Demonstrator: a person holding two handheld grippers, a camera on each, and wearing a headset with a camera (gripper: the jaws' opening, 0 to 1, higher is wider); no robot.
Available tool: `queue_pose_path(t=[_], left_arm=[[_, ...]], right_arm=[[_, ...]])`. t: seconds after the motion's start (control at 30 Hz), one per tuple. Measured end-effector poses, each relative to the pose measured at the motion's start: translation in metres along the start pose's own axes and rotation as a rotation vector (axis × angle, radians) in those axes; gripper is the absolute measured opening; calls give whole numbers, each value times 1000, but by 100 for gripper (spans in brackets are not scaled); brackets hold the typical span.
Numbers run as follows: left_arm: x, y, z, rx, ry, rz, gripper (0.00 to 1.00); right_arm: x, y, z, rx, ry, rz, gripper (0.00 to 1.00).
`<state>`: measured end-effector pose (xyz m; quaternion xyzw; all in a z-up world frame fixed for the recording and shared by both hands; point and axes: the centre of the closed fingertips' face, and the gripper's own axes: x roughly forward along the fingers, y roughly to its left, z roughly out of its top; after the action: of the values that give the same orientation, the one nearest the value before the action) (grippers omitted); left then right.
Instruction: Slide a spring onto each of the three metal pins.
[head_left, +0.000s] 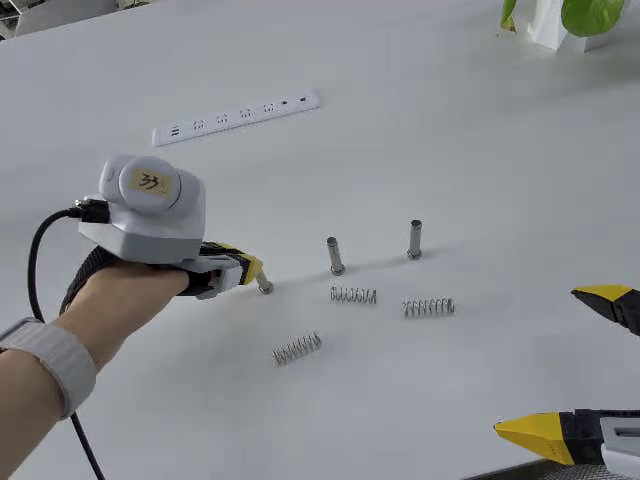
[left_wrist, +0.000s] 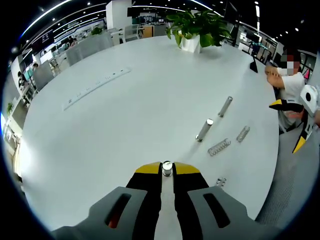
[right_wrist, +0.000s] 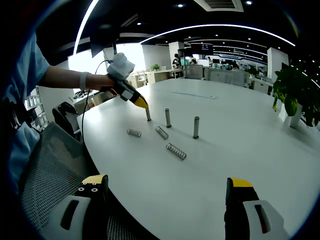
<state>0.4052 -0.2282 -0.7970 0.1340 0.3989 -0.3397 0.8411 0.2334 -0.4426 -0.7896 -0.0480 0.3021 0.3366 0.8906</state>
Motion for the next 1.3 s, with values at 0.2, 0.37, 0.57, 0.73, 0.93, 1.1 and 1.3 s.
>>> queue_pose_path(t=[0.2,0.37,0.57,0.73,0.93,1.1,1.3], left_arm=[[1,0,1,1,-3,0,5],[2,1,2,22,-13,5,5],[3,1,2,26,-15,4,5],[4,0,0,32,-12,5,5],[5,-1,0,34,-14,4,5],[5,-1,0,43,-15,4,5],[4,-2,0,44,-20,2,5]], right_arm=[[0,0,0,2,-1,0,97],[0,0,0,1,1,1,97],[0,-1,0,1,2,0,97],[0,-1,-1,1,3,1,97],[0,-1,-1,0,5,3,97],[0,-1,-2,3,6,2,97],[0,-1,-2,2,8,3,97]])
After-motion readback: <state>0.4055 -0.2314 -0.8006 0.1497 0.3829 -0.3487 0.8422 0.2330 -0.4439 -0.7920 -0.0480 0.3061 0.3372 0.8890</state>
